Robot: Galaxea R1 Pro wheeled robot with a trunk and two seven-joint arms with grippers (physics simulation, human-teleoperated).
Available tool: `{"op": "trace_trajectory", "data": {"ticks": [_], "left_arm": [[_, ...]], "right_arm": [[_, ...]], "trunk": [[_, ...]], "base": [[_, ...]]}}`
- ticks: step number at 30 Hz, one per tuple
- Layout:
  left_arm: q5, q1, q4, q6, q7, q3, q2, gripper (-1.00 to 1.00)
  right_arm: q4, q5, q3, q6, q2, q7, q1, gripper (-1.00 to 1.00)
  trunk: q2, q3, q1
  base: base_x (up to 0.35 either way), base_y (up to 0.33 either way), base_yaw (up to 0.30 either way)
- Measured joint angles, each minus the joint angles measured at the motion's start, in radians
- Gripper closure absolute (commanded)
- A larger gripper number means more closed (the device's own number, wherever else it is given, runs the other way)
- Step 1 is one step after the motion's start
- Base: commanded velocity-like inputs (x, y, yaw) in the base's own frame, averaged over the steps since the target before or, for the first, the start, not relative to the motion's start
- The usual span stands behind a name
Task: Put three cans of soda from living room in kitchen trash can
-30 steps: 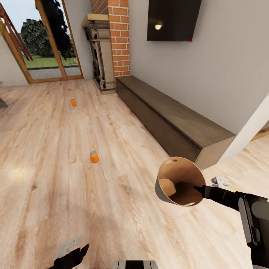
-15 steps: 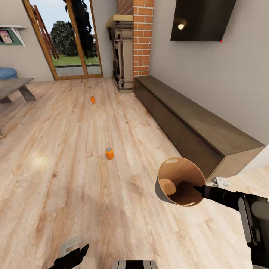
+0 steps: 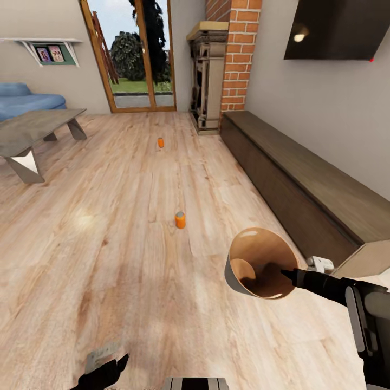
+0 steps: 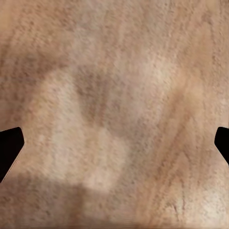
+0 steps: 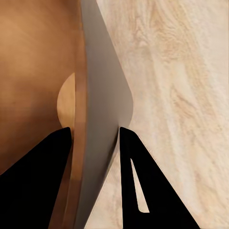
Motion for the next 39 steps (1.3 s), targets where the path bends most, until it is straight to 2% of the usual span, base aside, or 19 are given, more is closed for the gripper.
{"op": "trace_trajectory", "data": {"ticks": [8,15,30,39], "left_arm": [[0.000,0.000,0.000,0.000,0.000,0.000,0.000,-1.00],[0.000,0.000,-0.001,0.000,0.000,0.000,0.000,-1.00],[0.000,0.000,-0.001,0.000,0.000,0.000,0.000,-1.00],[0.000,0.000,-0.001,0.000,0.000,0.000,0.000,-1.00]], "right_arm": [[0.000,-0.004,0.000,0.001,0.000,0.001,0.000,1.00],[0.000,0.004,0.000,-0.001,0.000,0.000,0.000,1.00],[0.000,-0.002,0.000,0.000,0.001,-0.001,0.000,1.00],[0.000,-0.001,0.000,0.000,0.001,0.000,0.000,1.00]], "trunk": [[0.000,0.000,0.000],[0.000,0.002,0.000],[0.000,0.024,0.000],[0.000,0.027,0.000]], "base": [[0.000,0.000,0.260],[0.000,0.000,0.059],[0.000,0.000,0.137],[0.000,0.000,0.021]]}}
